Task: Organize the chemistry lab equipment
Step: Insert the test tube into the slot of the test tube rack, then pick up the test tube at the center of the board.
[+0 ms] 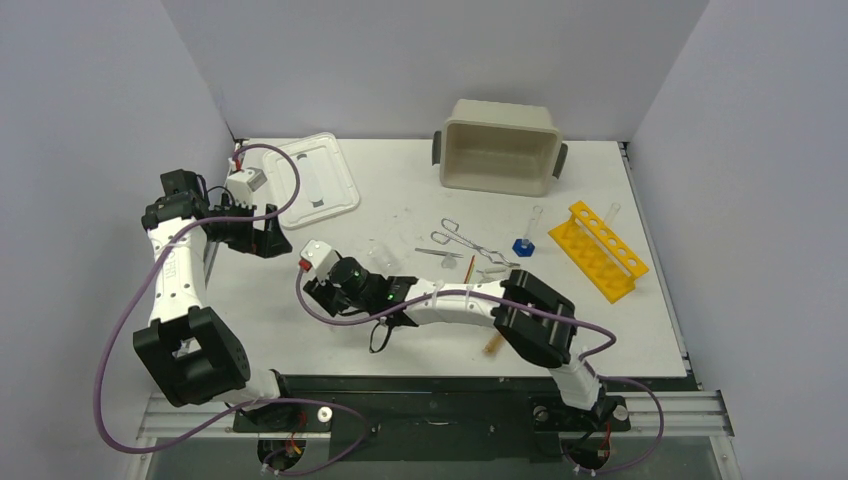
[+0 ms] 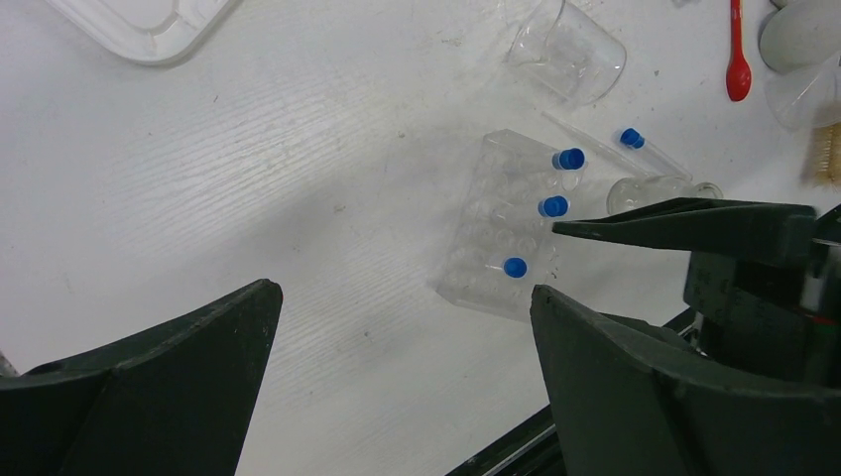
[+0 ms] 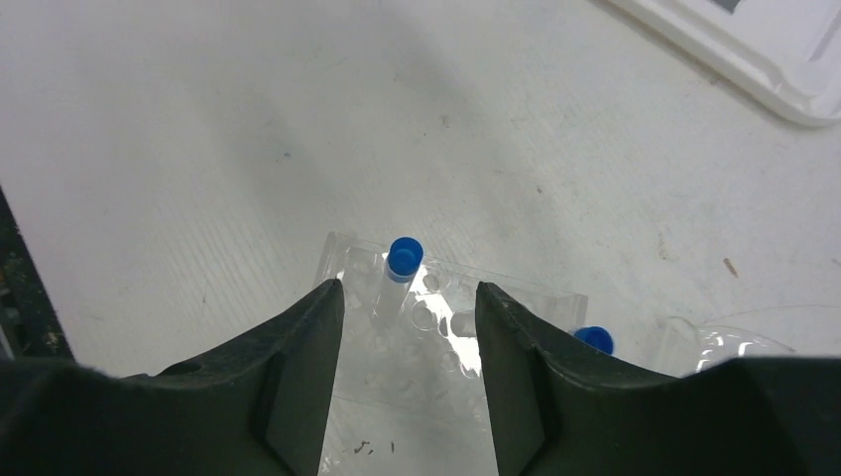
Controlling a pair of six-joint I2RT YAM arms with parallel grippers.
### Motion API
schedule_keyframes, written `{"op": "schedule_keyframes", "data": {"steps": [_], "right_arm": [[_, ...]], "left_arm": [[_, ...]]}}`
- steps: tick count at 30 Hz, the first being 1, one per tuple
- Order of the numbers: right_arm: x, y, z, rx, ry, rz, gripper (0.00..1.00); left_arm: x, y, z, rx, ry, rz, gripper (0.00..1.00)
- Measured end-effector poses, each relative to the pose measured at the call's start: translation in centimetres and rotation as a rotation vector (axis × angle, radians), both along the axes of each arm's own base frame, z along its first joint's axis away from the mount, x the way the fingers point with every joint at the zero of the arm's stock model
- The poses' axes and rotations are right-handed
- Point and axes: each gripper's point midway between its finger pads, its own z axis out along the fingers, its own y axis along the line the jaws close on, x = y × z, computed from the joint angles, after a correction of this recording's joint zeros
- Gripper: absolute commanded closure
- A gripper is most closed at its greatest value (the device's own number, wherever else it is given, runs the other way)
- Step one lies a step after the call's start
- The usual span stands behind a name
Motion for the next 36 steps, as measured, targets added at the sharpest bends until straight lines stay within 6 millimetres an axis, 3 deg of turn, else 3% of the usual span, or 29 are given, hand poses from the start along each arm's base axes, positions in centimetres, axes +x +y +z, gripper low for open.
{"op": "schedule_keyframes", "data": {"steps": [3,7,11,15,17,19,23,26,30,36], "right_arm": [[-0.1,-0.5,3.4,0.039,-0.017,-0.003,0.53],[-0.5,-1.5,10.8,0.148,-0.059,-0.004,0.53],[-1.0,-3.8,17.9,0.245,-0.105,-0.025,0.52],[-0.4,-6.9,21.2,0.273,-0.116,-0.104,0.52],[0.6,-8.4,21.0,0.263,-0.09,-0.157,0.55],[2.2,-10.1,19.5,0.236,-0.048,-0.228,0.56],[5.7,-15.2,12.5,0.101,0.052,-0.407,0.61],[5.9,-18.0,7.3,-0.011,0.119,-0.484,0.64],[4.8,-19.2,3.9,-0.078,0.172,-0.506,0.68],[4.4,-19.2,2.7,-0.069,0.212,-0.524,0.7]], "left_arm": [[0.0,0.0,0.0,-0.004,0.003,0.005,0.04],[0.1,0.0,0.2,-0.007,0.001,0.009,0.03],[0.1,-0.1,0.3,-0.008,0.0,0.011,0.03],[0.1,-0.1,0.3,-0.009,0.0,0.011,0.03],[0.1,-0.1,0.3,-0.01,0.0,0.011,0.03],[0.2,-0.1,0.3,-0.01,-0.002,0.013,0.03],[0.5,-0.3,-0.4,0.0,-0.031,0.017,0.03],[0.2,-1.5,-2.9,0.041,-0.027,-0.009,0.03],[-0.4,-3.2,-6.3,0.067,0.013,-0.035,0.03],[1.1,-2.7,-7.5,0.137,-0.041,-0.006,0.03]]}}
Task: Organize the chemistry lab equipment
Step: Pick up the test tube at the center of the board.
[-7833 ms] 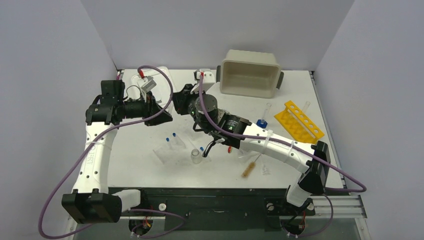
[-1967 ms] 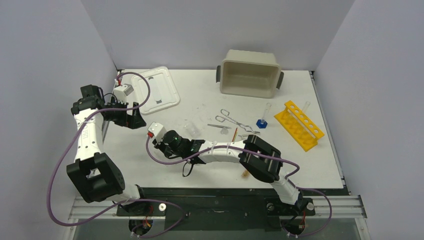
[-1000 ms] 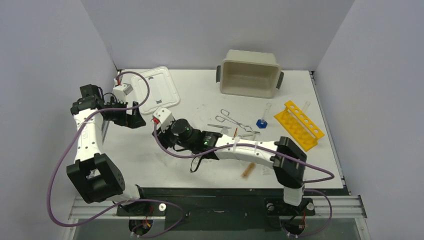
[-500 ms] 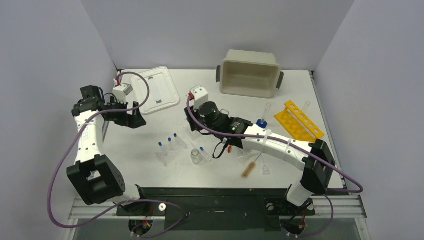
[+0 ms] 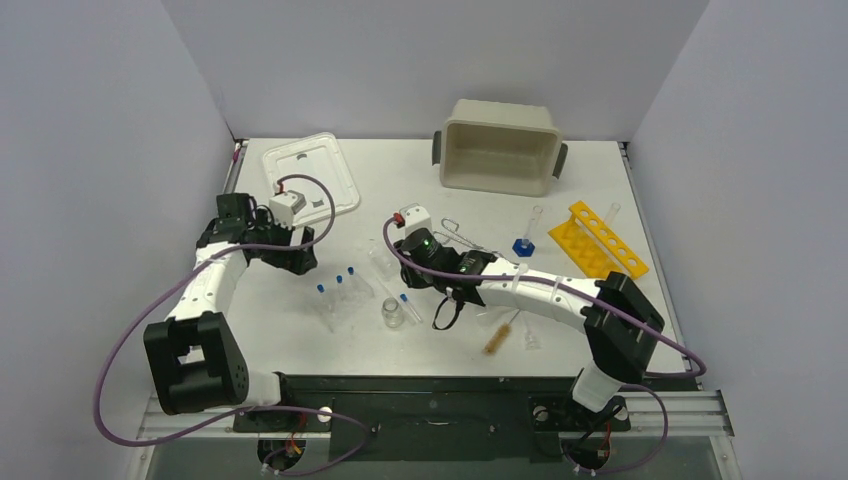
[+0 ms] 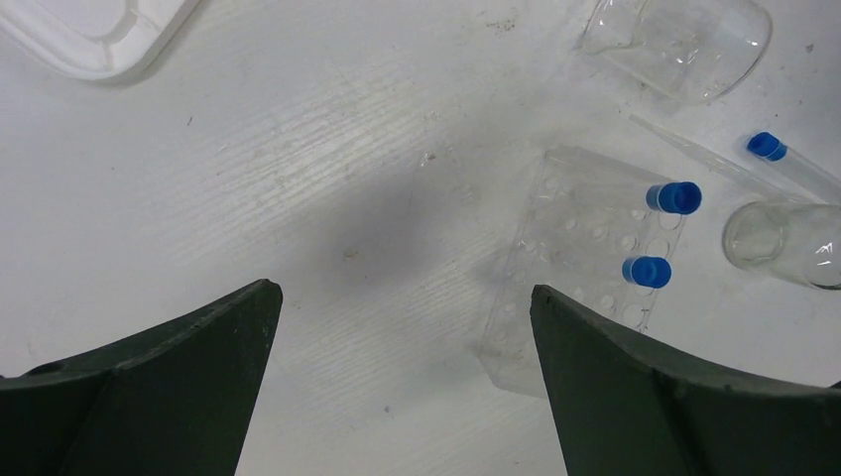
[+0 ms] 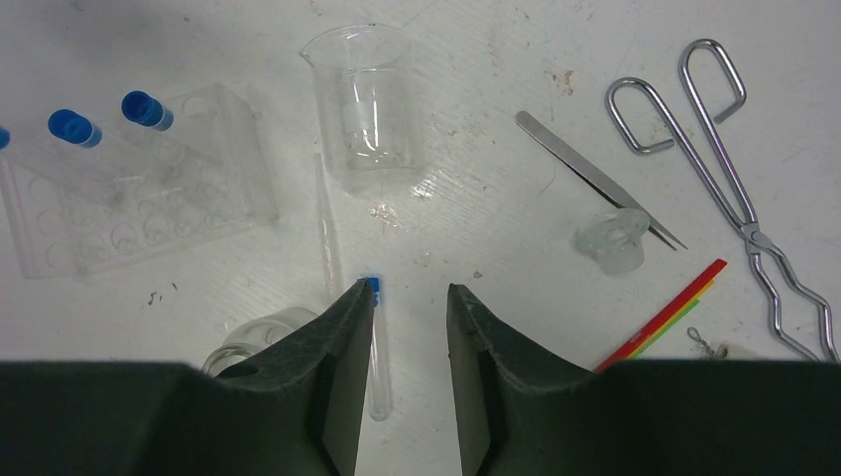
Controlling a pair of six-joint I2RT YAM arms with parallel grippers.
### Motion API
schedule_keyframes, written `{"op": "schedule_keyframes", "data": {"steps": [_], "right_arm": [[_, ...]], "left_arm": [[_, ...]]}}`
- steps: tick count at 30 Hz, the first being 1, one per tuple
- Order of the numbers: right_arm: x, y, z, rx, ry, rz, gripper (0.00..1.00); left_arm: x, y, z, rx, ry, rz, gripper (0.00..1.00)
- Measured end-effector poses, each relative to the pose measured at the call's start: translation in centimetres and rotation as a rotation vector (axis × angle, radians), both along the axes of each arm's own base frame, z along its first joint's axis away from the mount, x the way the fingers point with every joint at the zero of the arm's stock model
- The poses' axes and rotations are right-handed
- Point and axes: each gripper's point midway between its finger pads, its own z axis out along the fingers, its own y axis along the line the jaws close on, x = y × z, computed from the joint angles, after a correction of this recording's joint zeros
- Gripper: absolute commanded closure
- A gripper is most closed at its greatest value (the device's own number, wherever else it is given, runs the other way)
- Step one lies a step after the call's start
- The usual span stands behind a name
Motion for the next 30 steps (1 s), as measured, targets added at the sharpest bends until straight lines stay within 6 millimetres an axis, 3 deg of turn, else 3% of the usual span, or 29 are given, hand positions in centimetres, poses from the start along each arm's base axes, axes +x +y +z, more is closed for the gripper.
{"op": "schedule_keyframes", "data": {"steps": [9,15,24,30], "right_arm": [[-0.4,-0.1,-2.0,0.0,0.048,-0.011,0.7],[-1.0,-0.4,-4.0,-0.022,0.086,-0.007,0.7],[-1.3,0.1,-4.4,-0.007,0.106,0.009,0.74],[-1.9,0.6,-6.0,-0.023,0.141,0.032,0.67]], "left_arm": [[-0.4,-2.5,-2.1,0.044,0.006,-0.077,0.03],[-1.1,-2.0,-2.9,0.072,0.02,-0.066,0.03],[-1.4,-1.6,-3.3,0.103,0.021,-0.072,0.02],[-1.8,-1.6,-3.6,0.113,0.031,-0.093,0.03]]}}
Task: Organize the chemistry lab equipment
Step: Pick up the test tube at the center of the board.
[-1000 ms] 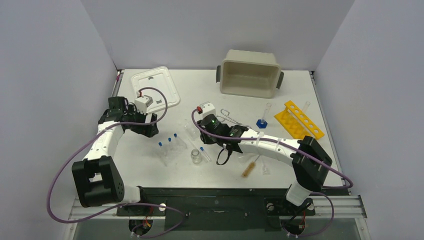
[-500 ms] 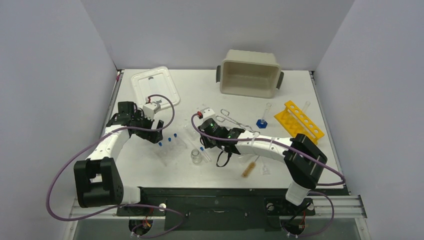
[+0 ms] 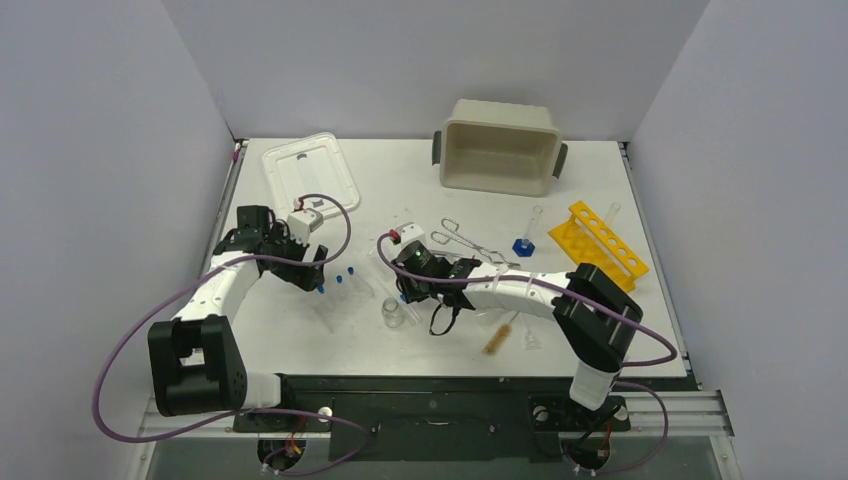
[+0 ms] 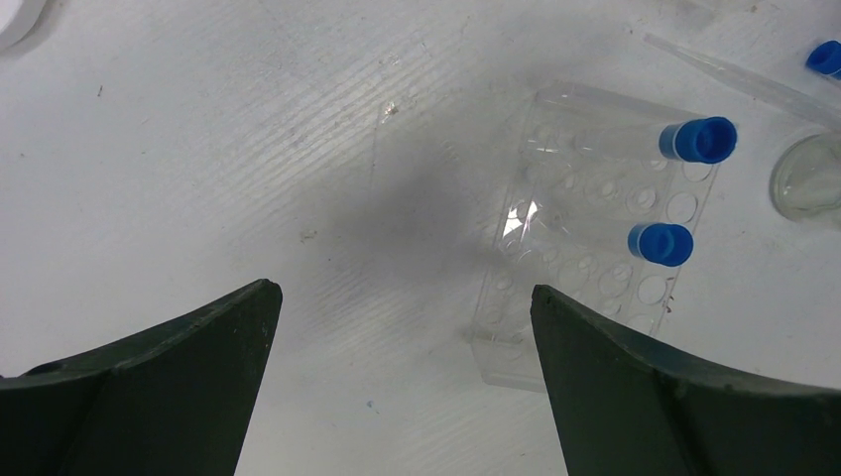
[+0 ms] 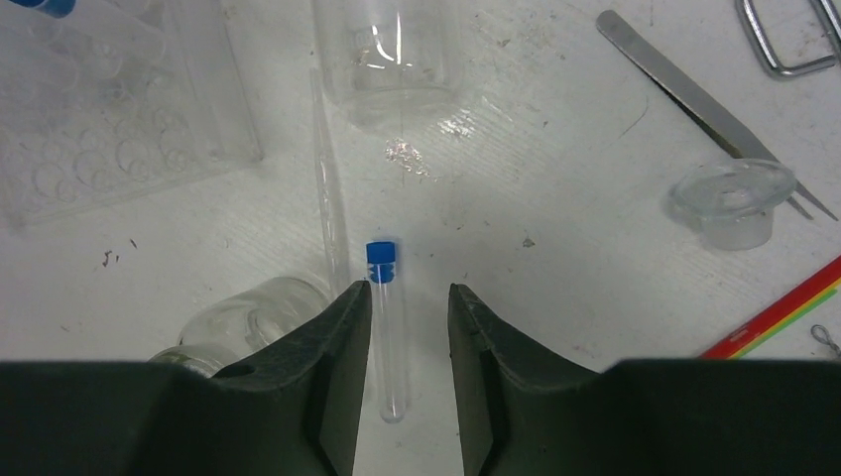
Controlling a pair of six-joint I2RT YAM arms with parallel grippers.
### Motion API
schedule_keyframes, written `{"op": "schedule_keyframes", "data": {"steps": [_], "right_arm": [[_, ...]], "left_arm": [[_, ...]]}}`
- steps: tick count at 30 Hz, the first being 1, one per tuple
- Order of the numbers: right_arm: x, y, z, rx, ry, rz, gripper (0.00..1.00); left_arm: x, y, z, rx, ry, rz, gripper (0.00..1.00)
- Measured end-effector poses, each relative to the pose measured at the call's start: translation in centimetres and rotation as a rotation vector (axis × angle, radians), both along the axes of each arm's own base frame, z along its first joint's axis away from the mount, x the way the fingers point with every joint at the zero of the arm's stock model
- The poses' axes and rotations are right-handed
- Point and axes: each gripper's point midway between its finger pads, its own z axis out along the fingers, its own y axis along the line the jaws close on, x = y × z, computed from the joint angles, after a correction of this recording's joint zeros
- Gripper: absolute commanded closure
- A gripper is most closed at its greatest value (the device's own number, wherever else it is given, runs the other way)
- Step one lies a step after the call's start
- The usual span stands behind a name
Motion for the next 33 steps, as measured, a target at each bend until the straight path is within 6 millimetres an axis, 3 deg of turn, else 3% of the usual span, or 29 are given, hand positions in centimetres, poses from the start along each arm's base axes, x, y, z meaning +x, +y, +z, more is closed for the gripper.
{"op": "schedule_keyframes", "data": {"steps": [7,17,23,26,33], "right_arm": [[-1.2,0.6,-1.3,-0.022,0.026,0.045,0.61],[-1.2,1.6,-2.4,-0.054,0.035,0.073,0.63],[-1.1,0.8,-4.1,-0.123,0.053,0.068,0.69],[-1.0,0.5,-4.3,-0.143,0.049,0.062,0.79],[-0.7,-0.5,-4.9,-0.163,0.038,0.042,0.89]], "left_arm": [[-0.5,-0.1,0.2,0.0,0.001,-0.006,0.03],[-0.7,-0.2,0.9,-0.002,0.001,0.017,0.03],[1.1,0.8,4.4,0.003,-0.054,0.047,0.03],[1.9,1.4,6.0,0.005,-0.086,0.066,0.03],[1.4,1.4,7.5,0.003,-0.101,0.071,0.03]]}}
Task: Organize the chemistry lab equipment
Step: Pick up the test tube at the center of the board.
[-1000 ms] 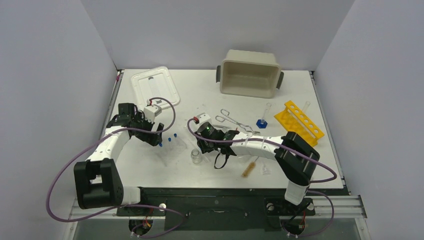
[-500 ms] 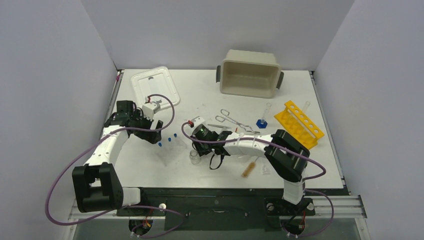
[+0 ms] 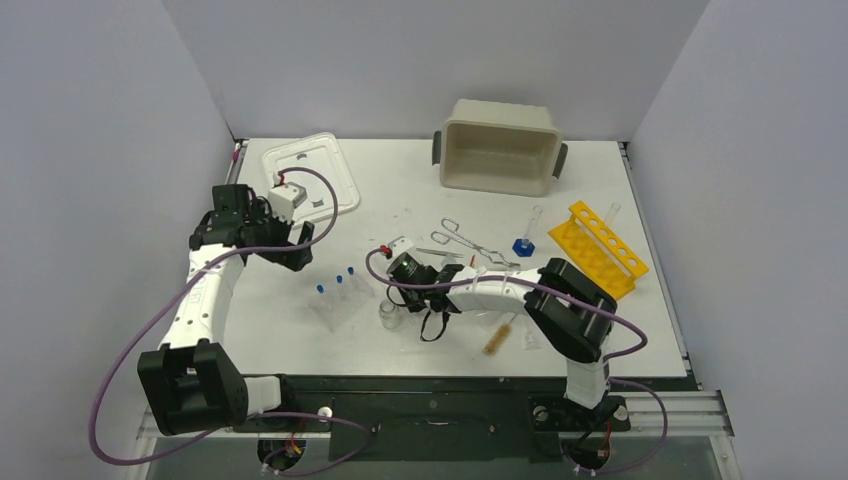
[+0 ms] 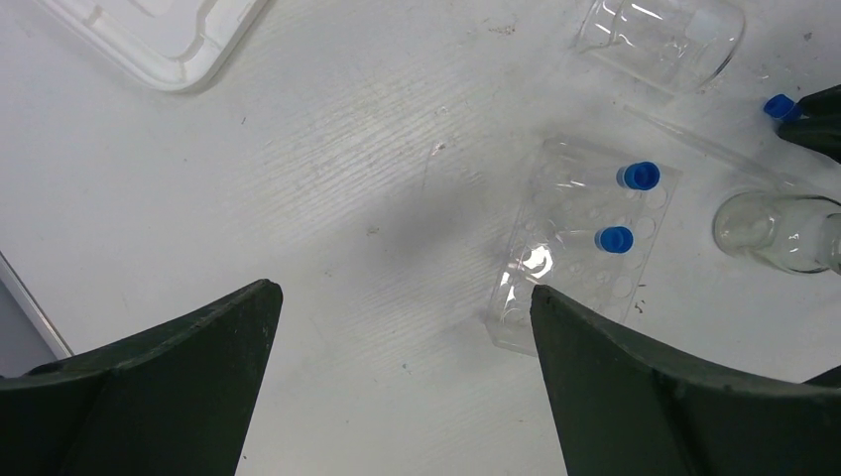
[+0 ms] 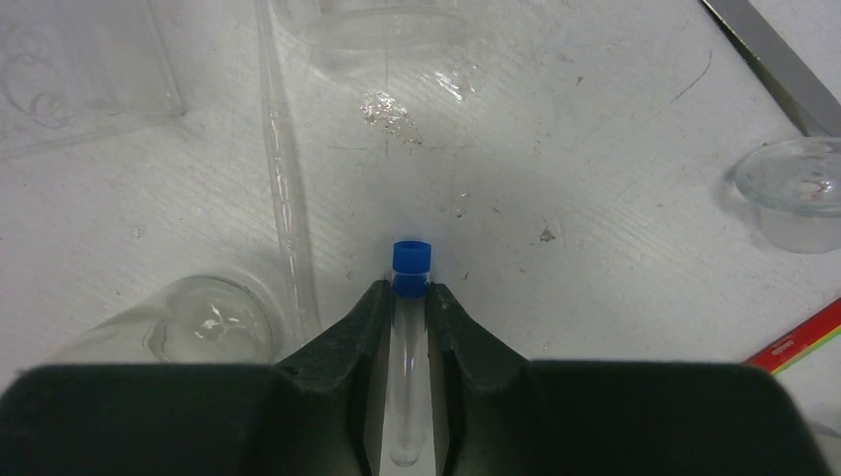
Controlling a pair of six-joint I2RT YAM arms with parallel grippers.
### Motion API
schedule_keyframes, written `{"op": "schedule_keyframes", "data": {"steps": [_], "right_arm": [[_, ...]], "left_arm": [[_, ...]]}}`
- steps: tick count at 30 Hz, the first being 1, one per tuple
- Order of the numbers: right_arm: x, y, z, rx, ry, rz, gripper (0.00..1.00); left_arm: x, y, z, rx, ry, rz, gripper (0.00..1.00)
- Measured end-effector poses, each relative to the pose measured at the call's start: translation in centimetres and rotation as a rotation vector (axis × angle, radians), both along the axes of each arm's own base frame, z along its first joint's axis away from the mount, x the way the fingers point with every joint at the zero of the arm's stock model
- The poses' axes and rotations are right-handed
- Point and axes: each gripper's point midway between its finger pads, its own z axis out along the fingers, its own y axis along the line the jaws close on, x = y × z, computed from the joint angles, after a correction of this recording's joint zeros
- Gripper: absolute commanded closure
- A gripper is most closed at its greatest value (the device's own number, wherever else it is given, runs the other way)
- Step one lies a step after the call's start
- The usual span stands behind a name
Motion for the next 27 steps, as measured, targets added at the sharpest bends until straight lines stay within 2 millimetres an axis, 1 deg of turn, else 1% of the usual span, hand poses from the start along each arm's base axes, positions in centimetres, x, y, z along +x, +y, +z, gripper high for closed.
{"op": "schedule_keyframes", "data": {"steps": [6,8,10,12,14,15,17,19,22,25,27], "right_arm": [[0.7,-0.7,0.0,0.001,-0.012,-0.024,1.0],[0.9,-1.1,0.1,-0.002,-0.015,-0.035,1.0],[1.0,-2.0,0.3,-0.01,-0.018,-0.047,1.0],[1.0,-3.0,1.5,-0.005,-0.03,-0.06,1.0],[1.4,-3.4,4.1,0.032,-0.069,-0.074,1.0],[1.7,-3.5,5.9,0.068,-0.099,-0.082,1.0],[2.1,-3.4,9.9,0.15,-0.166,-0.095,1.0],[2.4,-2.9,14.6,0.264,-0.244,-0.098,1.0],[2.7,-1.3,21.7,0.448,-0.353,-0.094,1.0],[2.9,1.3,27.3,0.601,-0.426,-0.078,1.0],[2.6,3.2,30.0,0.681,-0.448,-0.061,1.0]], "left_arm": [[-0.5,-0.1,0.5,-0.003,0.004,-0.003,0.03],[-0.5,-0.3,0.8,-0.011,0.008,-0.006,0.03],[-0.5,-0.5,1.5,-0.025,0.005,-0.012,0.04],[-0.3,-0.9,2.6,-0.045,-0.008,-0.017,0.04],[0.1,-1.3,3.9,-0.066,-0.029,-0.025,0.03],[0.4,-1.6,4.8,-0.085,-0.044,-0.03,0.03],[0.7,-2.2,6.0,-0.12,-0.067,-0.042,0.03],[0.7,-3.2,7.1,-0.173,-0.081,-0.063,0.03],[0.2,-5.1,7.9,-0.263,-0.072,-0.102,0.03],[-0.7,-7.6,9.1,-0.335,-0.073,-0.164,0.03],[-1.5,-9.1,10.3,-0.367,-0.095,-0.207,0.03]]}}
